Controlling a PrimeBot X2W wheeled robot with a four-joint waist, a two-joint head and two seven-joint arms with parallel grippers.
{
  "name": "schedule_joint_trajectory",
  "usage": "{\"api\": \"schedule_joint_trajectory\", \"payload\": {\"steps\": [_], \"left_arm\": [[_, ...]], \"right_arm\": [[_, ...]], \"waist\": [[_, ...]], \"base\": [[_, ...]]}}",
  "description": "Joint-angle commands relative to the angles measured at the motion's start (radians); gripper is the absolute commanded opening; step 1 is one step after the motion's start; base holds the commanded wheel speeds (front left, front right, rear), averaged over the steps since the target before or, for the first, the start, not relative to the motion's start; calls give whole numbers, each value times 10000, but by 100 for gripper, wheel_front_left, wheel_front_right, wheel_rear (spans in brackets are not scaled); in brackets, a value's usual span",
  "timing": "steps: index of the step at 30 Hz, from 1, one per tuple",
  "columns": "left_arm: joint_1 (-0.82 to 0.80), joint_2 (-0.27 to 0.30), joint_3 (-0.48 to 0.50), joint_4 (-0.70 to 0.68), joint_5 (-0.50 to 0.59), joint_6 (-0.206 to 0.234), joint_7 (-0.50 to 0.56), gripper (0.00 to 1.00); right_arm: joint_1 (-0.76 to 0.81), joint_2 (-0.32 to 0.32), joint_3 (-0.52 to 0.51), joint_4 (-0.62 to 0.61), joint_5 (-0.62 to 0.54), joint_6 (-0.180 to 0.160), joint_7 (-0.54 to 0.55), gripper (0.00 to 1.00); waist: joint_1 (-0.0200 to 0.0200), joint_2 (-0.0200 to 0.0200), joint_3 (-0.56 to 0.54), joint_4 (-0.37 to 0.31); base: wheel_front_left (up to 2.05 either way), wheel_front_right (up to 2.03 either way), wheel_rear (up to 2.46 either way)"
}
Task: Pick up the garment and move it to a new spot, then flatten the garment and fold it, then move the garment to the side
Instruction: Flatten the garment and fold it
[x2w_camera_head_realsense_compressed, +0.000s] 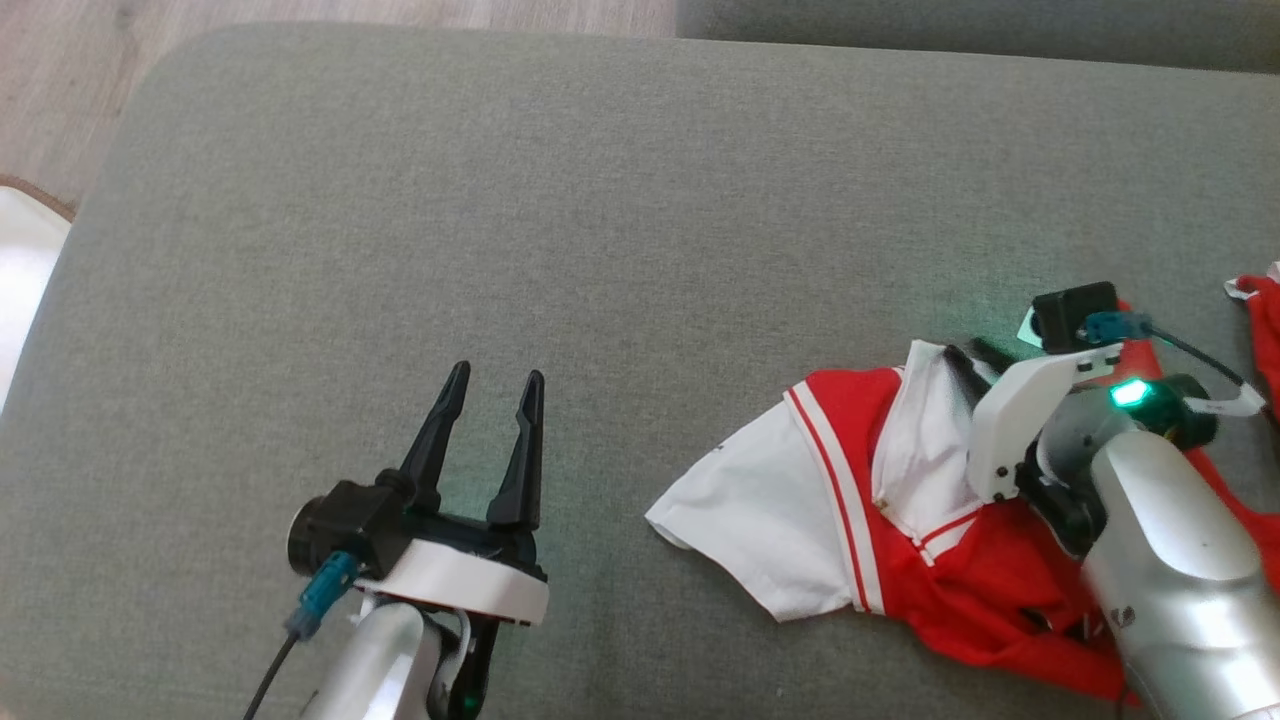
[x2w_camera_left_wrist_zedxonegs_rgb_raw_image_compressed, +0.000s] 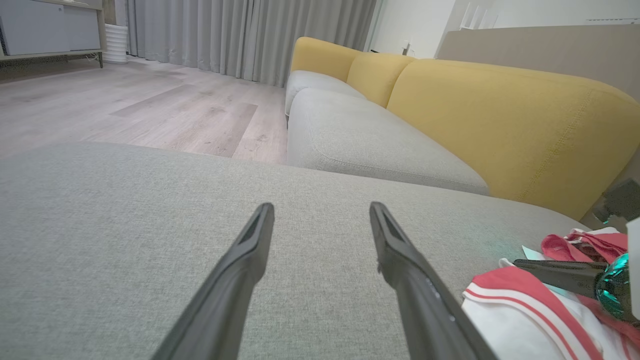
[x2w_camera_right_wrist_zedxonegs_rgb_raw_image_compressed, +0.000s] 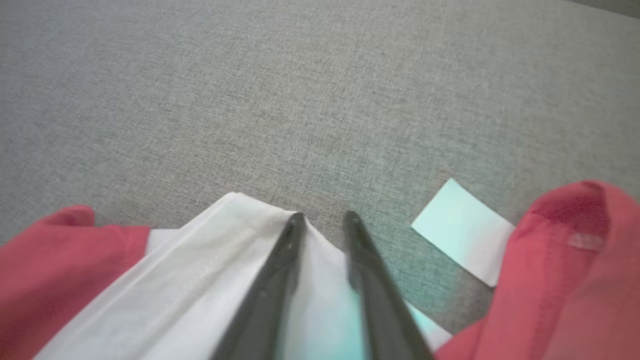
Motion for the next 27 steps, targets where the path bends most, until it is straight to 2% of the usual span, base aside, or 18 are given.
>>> {"api": "schedule_joint_trajectory", "payload": {"steps": [1, 10, 20, 27], "left_arm": [[-413, 28, 286, -241, -52, 44, -80, 100], [-355, 28, 337, -208, -38, 44, -80, 100], [-324, 28, 343, -281, -84, 61, -80, 100], [-465, 28, 176, -376, -257, 60, -80, 100]], "right_arm": [[196, 2, 396, 165, 189, -7, 208, 0], [-364, -242, 960, -112, 785, -7, -696, 0], [-1541, -230, 465, -324, 608, -7, -2422, 0], [-3585, -215, -103, -220, 22, -7, -3355, 0]], "waist": [[0, 0, -23, -34], [0, 0, -277, -204], [0, 0, -401, -61], [0, 0, -107, 534]], "base": [[0, 0, 0], [0, 0, 0], [0, 0, 0], [0, 0, 0]]}}
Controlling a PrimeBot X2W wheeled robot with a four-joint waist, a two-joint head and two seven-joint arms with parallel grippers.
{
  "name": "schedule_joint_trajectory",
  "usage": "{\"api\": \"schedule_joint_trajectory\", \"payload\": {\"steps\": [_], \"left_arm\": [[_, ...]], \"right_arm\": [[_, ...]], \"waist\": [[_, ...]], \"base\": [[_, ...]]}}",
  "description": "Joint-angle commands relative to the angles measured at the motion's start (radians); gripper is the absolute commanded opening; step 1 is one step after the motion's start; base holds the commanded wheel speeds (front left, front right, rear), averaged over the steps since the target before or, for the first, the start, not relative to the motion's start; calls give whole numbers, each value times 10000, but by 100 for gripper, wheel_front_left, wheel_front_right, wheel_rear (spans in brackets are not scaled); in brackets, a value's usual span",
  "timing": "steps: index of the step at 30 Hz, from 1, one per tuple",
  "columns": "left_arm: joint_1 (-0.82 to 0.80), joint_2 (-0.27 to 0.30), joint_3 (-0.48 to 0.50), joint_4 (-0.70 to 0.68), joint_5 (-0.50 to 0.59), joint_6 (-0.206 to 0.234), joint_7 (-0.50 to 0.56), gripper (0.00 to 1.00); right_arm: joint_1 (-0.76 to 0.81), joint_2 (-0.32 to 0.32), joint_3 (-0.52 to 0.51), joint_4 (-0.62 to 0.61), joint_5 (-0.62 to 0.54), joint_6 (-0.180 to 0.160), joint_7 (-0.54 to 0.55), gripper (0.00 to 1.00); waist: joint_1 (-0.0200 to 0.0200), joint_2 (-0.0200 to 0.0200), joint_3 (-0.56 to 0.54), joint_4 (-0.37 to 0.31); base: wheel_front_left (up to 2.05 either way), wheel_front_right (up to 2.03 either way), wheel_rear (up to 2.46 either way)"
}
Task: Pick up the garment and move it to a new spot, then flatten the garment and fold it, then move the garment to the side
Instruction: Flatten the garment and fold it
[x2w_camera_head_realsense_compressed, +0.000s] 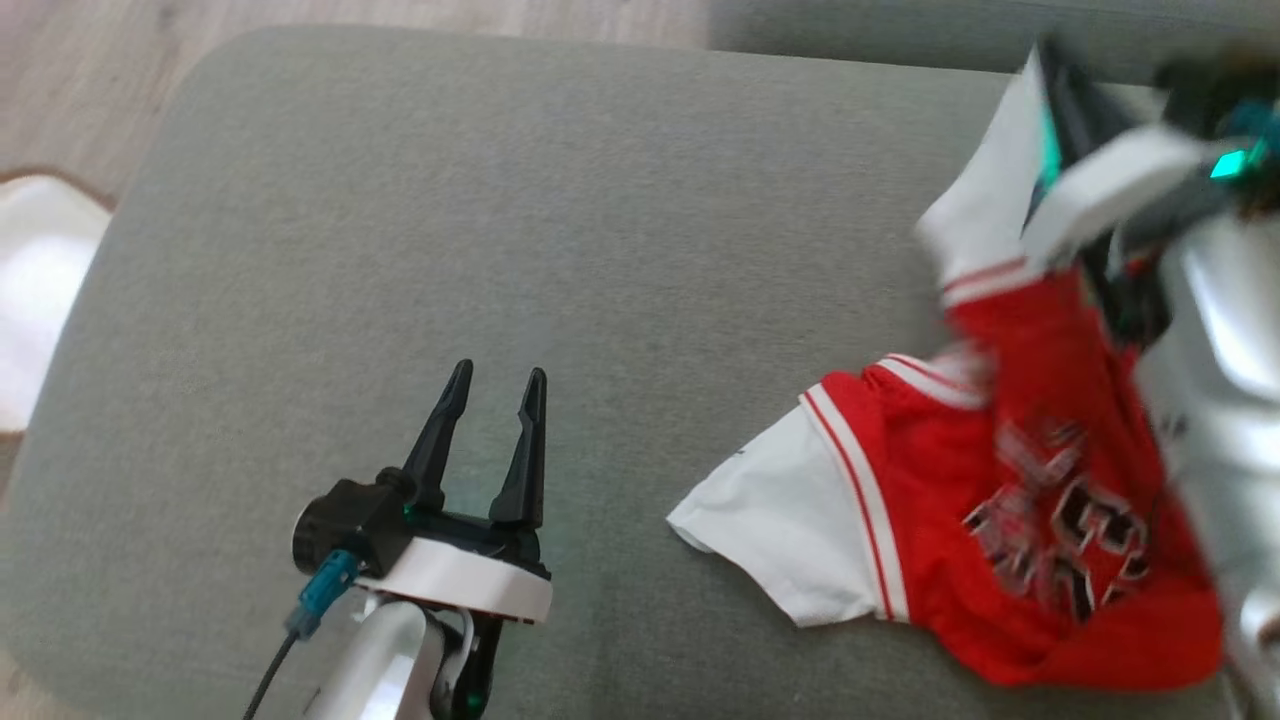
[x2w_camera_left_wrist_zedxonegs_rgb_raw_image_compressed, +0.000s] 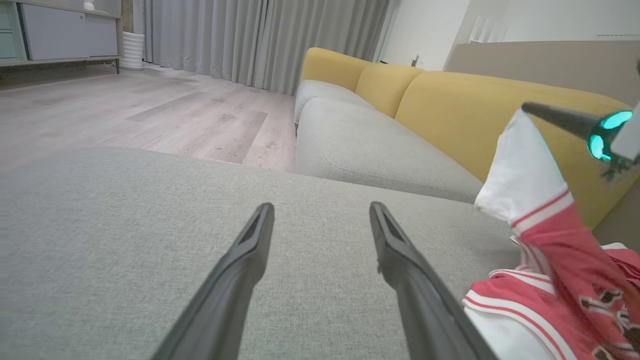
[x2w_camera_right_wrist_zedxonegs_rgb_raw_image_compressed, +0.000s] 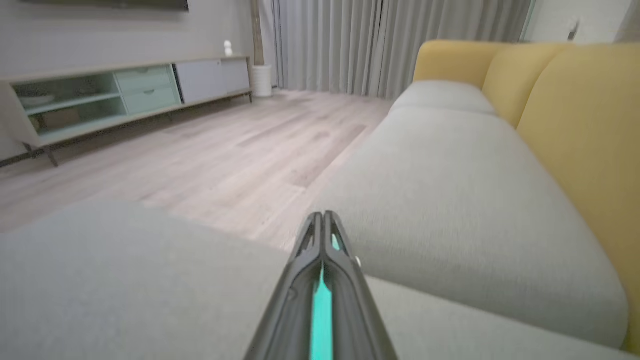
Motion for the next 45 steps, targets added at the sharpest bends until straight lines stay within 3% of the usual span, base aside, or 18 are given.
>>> {"api": "schedule_joint_trajectory", "payload": {"steps": [1, 13, 14, 17, 23, 29, 37, 45], "left_arm": [[-470, 31, 214, -345, -89, 56, -80, 100], [-581, 31, -79, -440, -493, 207, -80, 100], [-572, 31, -79, -442, -504, 214, -80, 100], [-555, 31, -103, -427, -530, 229, -80, 100], [-533, 31, 28, -448, -472, 283, -80, 100], [-513, 31, 438, -487, -225, 251, -80, 100], [-237, 31, 1041, -566, -15, 172, -80, 100], [139, 31, 1292, -498, 63, 122, -80, 100]], "right_arm": [[-832, 35, -1, -254, -169, -7, -227, 0], [-4315, 253, -1713, 1839, -1661, -7, -1785, 0], [-4413, 249, -1874, 2124, -1945, -7, -1816, 100], [-4483, 385, -1957, 2957, -2652, -7, -1781, 100], [-4265, 822, -1722, 3793, -2966, -7, -1827, 100], [-3182, 1246, -1048, 3482, -2410, -7, -2059, 100], [265, 1437, -941, -24, -1188, -7, -2082, 100], [4588, 1923, -1811, -3286, -1440, -7, -2084, 100]], "waist": [[-1, 0, 121, 267], [-1, 0, 318, 1528], [-1, 0, 327, 1565], [-1, 0, 328, 1618], [-1, 0, 267, 1286], [-1, 0, -87, 382], [-1, 0, -652, -1150], [-1, 0, -1183, -2387]], "base": [[0, 0, 0], [0, 0, 0], [0, 0, 0], [0, 0, 0], [0, 0, 0], [0, 0, 0], [0, 0, 0], [0, 0, 0]]}}
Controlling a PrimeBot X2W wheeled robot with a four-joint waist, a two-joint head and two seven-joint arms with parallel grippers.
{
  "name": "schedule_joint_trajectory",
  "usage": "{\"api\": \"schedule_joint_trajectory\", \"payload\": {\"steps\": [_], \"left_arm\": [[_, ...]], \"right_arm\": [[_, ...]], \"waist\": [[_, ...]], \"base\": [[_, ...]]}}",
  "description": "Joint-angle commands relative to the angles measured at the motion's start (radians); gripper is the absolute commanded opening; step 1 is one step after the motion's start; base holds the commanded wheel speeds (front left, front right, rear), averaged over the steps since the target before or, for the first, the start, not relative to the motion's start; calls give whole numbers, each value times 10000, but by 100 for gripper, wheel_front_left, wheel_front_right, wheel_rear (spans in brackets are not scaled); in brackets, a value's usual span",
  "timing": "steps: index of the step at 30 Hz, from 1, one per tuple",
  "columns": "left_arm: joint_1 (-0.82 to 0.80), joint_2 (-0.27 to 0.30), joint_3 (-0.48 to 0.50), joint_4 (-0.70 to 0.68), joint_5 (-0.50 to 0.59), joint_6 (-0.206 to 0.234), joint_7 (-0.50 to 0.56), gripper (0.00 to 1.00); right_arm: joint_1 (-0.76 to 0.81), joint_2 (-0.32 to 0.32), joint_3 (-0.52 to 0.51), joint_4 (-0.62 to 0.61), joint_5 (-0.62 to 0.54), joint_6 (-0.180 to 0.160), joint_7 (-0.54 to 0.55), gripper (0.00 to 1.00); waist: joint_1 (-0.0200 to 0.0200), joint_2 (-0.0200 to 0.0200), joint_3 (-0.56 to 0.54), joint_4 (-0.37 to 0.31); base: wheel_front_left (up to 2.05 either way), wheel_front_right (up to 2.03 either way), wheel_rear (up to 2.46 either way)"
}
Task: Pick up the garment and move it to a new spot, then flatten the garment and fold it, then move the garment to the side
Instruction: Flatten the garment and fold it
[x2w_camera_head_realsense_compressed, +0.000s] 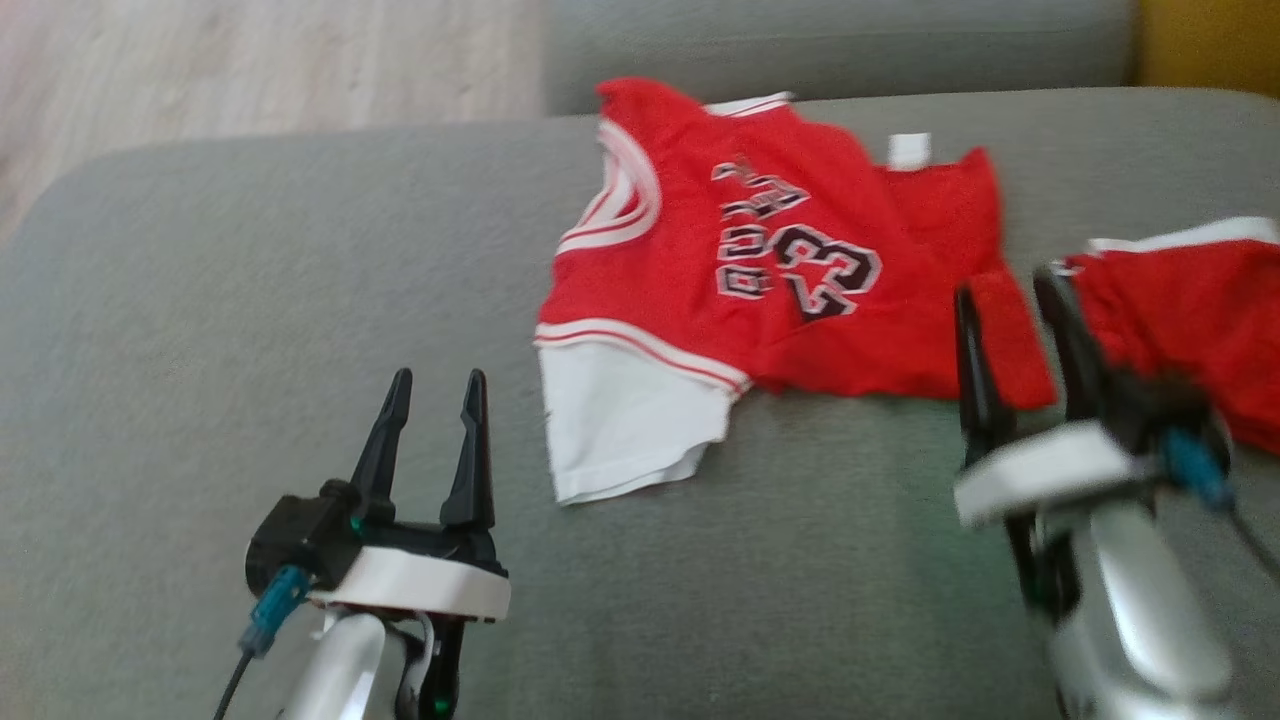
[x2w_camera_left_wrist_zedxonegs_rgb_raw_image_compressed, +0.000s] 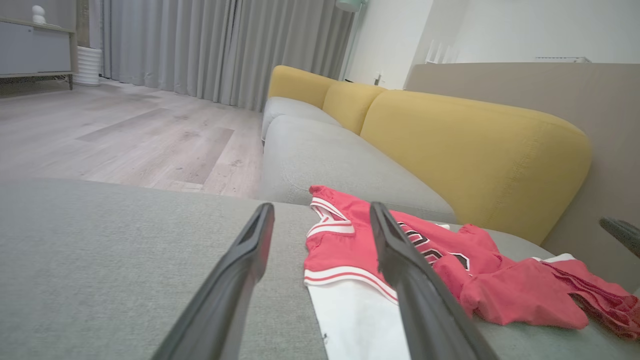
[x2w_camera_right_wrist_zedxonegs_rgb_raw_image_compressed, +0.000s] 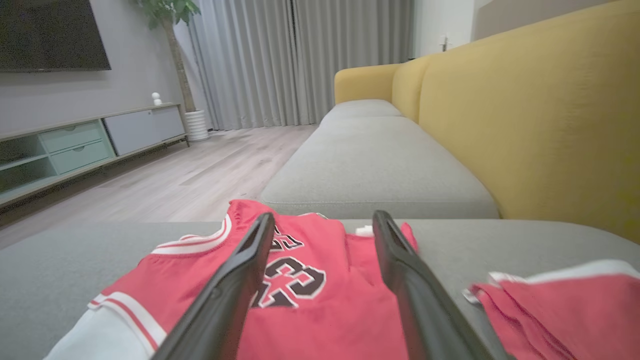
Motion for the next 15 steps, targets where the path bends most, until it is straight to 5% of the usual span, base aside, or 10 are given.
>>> {"api": "schedule_joint_trajectory", "payload": {"steps": [1, 8, 15], "left_arm": [[-149, 37, 376, -279, 58, -26, -78, 100], [113, 37, 252, -119, 16, 72, -78, 100], [156, 37, 302, -115, 117, 138, -78, 100]], "right_arm": [[343, 220, 86, -848, -12, -7, -92, 100], [2517, 360, -327, -2130, 173, -7, -92, 100], [2736, 367, -295, -2559, 404, -7, -93, 100]], "waist": [[1, 0, -416, -565], [1, 0, -662, -801], [1, 0, -520, -926]], "base": [[0, 0, 0], [0, 0, 0], [0, 0, 0]]}}
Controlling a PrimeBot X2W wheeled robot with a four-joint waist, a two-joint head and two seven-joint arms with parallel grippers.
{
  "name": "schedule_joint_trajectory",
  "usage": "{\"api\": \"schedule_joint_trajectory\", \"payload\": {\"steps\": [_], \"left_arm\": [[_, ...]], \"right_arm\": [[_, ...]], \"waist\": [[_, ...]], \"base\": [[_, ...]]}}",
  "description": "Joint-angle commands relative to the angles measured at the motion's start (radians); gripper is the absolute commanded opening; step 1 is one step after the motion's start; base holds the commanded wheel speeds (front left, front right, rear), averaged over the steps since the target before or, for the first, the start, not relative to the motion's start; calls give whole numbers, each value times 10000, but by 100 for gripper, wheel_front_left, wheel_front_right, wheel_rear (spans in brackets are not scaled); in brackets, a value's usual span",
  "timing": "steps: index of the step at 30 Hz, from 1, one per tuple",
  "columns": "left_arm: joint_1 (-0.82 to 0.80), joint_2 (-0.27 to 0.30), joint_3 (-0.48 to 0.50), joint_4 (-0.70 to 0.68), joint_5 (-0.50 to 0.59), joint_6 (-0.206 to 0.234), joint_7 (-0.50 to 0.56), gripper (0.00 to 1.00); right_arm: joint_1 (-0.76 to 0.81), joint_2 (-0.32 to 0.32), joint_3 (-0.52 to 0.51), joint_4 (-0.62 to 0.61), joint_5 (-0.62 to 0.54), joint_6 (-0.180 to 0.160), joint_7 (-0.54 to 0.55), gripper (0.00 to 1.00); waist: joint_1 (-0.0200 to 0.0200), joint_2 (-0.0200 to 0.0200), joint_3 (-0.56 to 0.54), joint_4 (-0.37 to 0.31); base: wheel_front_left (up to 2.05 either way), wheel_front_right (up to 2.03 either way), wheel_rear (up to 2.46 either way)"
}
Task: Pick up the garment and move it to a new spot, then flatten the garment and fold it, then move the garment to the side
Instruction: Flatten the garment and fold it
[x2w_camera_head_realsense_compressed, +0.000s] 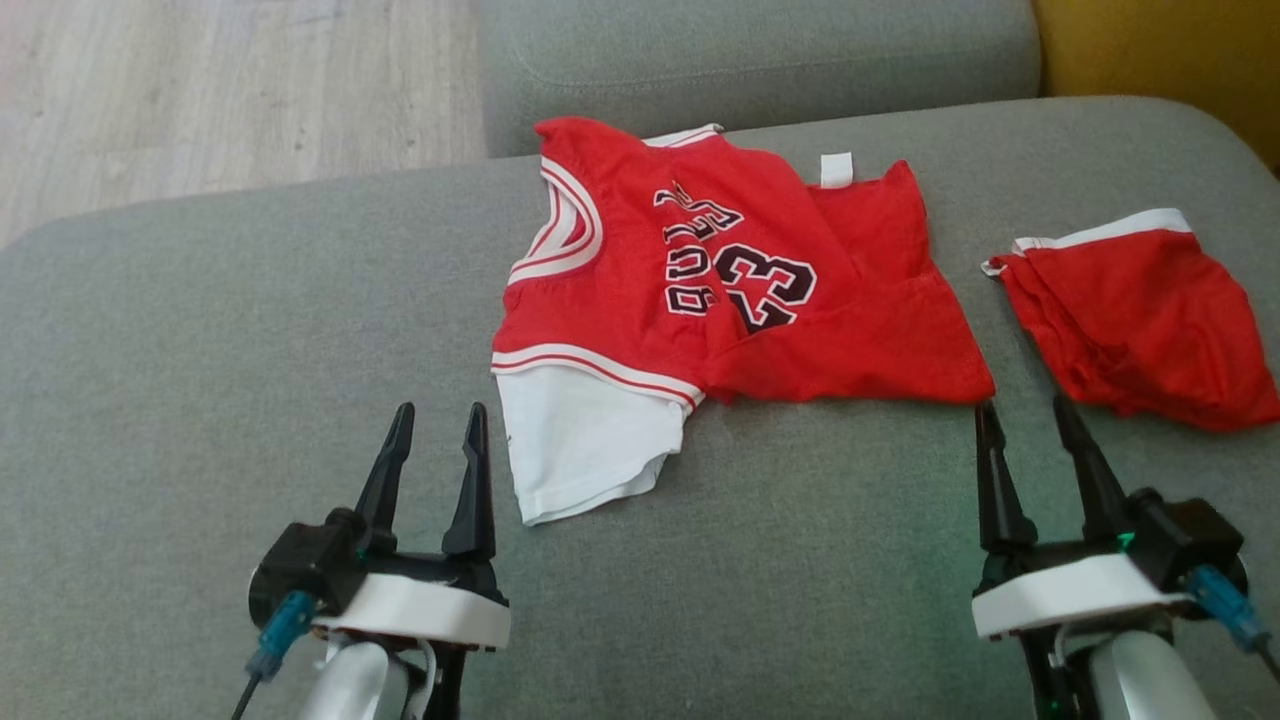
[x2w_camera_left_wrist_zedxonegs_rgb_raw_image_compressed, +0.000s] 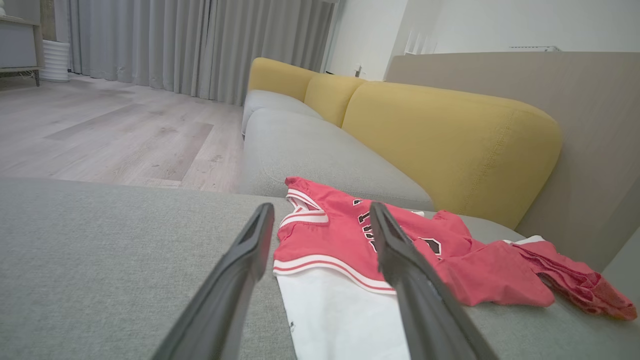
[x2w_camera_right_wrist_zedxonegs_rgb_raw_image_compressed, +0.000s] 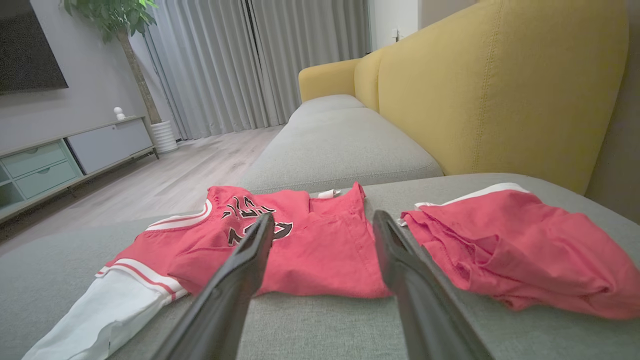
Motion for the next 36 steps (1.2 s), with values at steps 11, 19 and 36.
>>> {"api": "schedule_joint_trajectory", "payload": {"steps": [11, 19, 36], "left_arm": [[-1415, 35, -611, 1956, 278, 623, -55, 100], [-2403, 35, -1316, 4105, -22, 1076, 602, 100], [-3221, 56, -1807, 5859, -573, 793, 591, 0]], "right_arm": [[-756, -17, 55, -827, -90, -7, -93, 100], [-863, -17, 238, -804, 10, -7, -93, 100], [-1143, -17, 414, -616, 255, -7, -93, 100]], "waist": [[1, 0, 729, -106], [1, 0, 991, -419], [1, 0, 1184, -774]], "base": [[0, 0, 0], [0, 0, 0], [0, 0, 0]]}}
